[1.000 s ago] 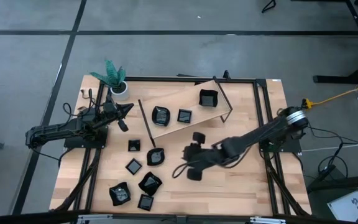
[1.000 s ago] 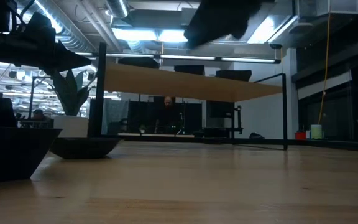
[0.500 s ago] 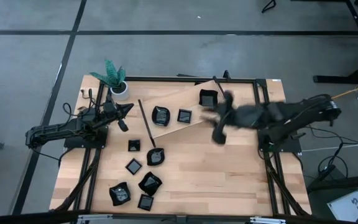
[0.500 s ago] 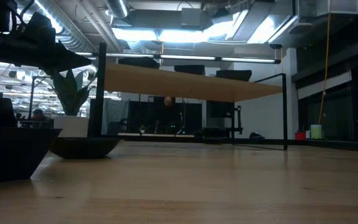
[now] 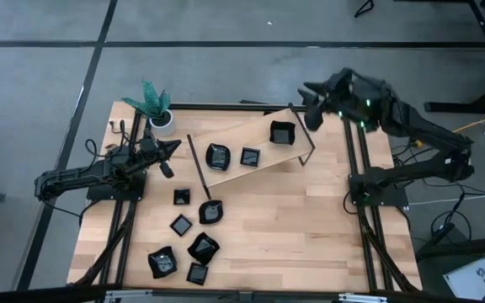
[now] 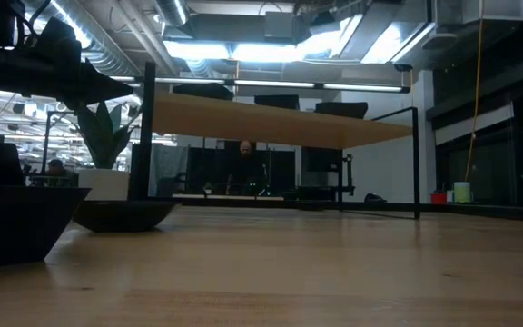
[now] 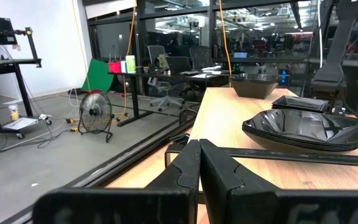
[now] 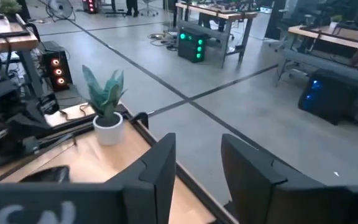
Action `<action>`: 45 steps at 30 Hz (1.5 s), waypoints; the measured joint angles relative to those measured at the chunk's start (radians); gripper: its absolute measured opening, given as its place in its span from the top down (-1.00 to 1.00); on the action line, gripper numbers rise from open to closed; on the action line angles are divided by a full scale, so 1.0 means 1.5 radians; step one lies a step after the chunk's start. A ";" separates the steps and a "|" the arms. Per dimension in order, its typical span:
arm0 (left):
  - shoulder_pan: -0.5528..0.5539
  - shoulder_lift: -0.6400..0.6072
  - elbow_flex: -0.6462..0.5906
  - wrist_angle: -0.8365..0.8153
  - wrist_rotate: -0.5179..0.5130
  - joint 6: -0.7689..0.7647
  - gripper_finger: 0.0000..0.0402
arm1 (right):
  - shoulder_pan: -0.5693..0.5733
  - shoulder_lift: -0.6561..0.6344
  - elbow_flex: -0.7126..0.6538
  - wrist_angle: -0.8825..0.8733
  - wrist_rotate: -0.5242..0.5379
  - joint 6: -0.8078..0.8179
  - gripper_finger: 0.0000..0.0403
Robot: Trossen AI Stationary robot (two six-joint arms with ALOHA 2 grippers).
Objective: Pick & Place Mini shaped plates
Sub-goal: Move the shelf to the center of the table
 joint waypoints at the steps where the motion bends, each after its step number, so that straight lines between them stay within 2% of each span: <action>1: 0.000 0.000 0.000 0.000 0.000 0.000 0.98 | -0.030 0.010 0.013 -0.003 -0.035 -0.003 0.36; 5: 0.000 0.000 0.000 0.000 0.000 0.000 0.98 | -0.154 0.082 0.101 -0.062 -0.143 -0.005 0.36; 10: 0.000 0.000 0.000 0.000 0.000 0.000 0.98 | -0.278 0.227 0.264 -0.209 -0.259 -0.032 0.36; 18: 0.000 0.000 0.000 0.000 0.000 0.000 0.98 | -0.385 0.494 0.547 -0.414 -0.403 -0.126 0.36; 22: 0.000 0.000 0.000 0.000 0.000 0.000 0.98 | -0.422 0.606 0.649 -0.490 -0.450 -0.160 0.36; 30: 0.000 0.000 0.000 0.000 0.000 0.000 0.98 | -0.496 0.685 0.621 -0.484 -0.510 -0.171 0.36; 35: 0.000 0.000 0.000 0.000 0.000 0.000 0.98 | -0.509 0.731 0.621 -0.508 -0.553 -0.160 0.36; 45: 0.000 0.000 0.000 0.000 0.000 0.000 0.98 | -0.541 0.784 0.620 -0.496 -0.555 -0.143 0.36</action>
